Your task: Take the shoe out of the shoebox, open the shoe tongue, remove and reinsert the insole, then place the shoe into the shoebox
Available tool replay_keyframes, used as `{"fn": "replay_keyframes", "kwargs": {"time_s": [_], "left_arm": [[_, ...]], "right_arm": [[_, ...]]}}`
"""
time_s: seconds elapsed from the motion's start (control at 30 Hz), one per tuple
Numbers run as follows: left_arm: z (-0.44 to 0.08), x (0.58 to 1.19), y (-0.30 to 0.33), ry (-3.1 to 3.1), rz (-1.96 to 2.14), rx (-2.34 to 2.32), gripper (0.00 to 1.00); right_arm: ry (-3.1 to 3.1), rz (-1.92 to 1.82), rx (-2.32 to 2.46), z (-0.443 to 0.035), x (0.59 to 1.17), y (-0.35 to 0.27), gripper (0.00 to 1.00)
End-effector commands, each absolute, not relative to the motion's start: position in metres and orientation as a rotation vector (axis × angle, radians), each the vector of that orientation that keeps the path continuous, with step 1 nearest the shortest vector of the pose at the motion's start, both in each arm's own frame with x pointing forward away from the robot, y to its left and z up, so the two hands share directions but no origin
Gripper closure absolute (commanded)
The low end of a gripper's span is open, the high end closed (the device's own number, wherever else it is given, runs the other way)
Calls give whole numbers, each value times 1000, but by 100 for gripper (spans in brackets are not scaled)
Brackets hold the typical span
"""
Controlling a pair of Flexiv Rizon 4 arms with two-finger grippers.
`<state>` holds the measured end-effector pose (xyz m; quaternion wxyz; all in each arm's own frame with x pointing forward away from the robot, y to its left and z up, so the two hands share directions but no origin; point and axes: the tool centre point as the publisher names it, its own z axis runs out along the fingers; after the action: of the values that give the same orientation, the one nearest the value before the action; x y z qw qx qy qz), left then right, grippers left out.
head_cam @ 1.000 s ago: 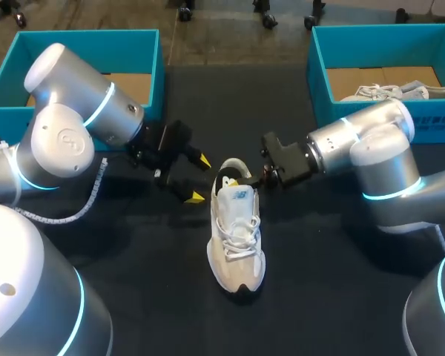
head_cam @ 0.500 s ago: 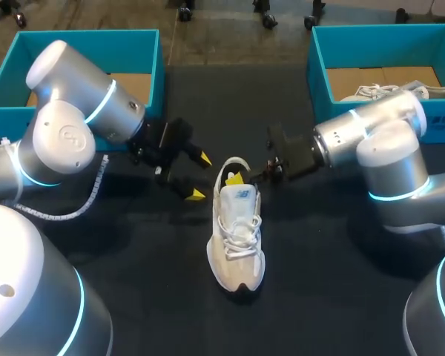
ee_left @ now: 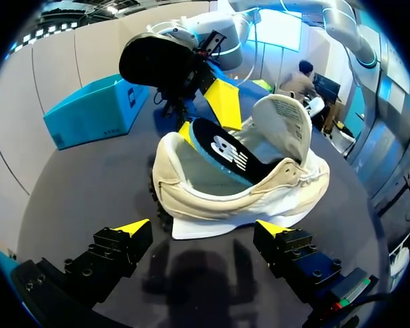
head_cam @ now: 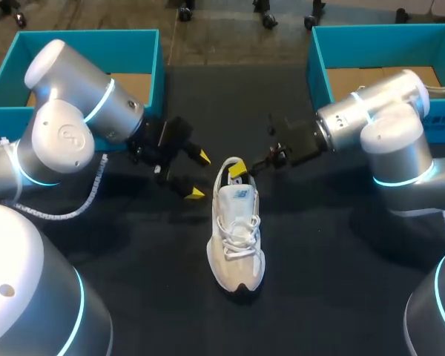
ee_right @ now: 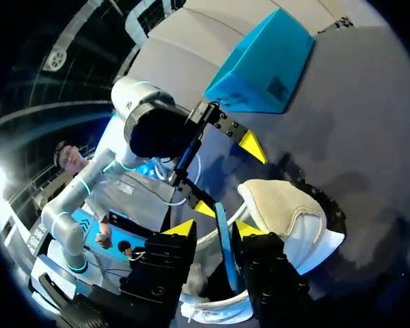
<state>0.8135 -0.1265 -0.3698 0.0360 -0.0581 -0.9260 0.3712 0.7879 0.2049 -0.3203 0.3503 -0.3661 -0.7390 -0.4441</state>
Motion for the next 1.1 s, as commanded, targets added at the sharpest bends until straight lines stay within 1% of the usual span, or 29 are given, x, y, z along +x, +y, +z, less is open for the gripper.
{"fn": "replay_keyframes", "kwargs": {"time_s": [0.03, 0.07, 0.13, 0.43, 0.47, 0.5, 0.53, 0.6, 0.87, 1.1], "left_arm": [[-368, 811, -127, -2845, 1142, -179, 0], [-368, 811, -127, -2844, 1143, -179, 0], [-369, 810, -127, -2843, 1143, -177, 0], [-369, 806, -128, -2842, 1147, -172, 0], [-369, 805, -128, -2841, 1147, -173, 0], [-370, 805, -129, -2840, 1148, -174, 0], [-370, 804, -129, -2840, 1147, -174, 0], [-370, 804, -129, -2838, 1148, -175, 0], [-369, 801, -129, -2837, 1157, -176, 0], [-369, 799, -127, -2835, 1166, -169, 0]], "right_arm": [[-1916, -1134, -948, -321, 789, 204, 75], [-1915, -1134, -949, -322, 789, 204, 81], [-1911, -1135, -953, -325, 788, 203, 100], [-1868, -1103, -951, -335, 782, 207, 100], [-1871, -1106, -954, -335, 781, 207, 96], [-1878, -1120, -954, -334, 781, 207, 73], [-1884, -1124, -954, -332, 781, 207, 67], [-1895, -1125, -956, -329, 782, 206, 62], [-1932, -1125, -942, -320, 786, 207, 57], [-1947, -1132, -933, -317, 786, 210, 57]]}}
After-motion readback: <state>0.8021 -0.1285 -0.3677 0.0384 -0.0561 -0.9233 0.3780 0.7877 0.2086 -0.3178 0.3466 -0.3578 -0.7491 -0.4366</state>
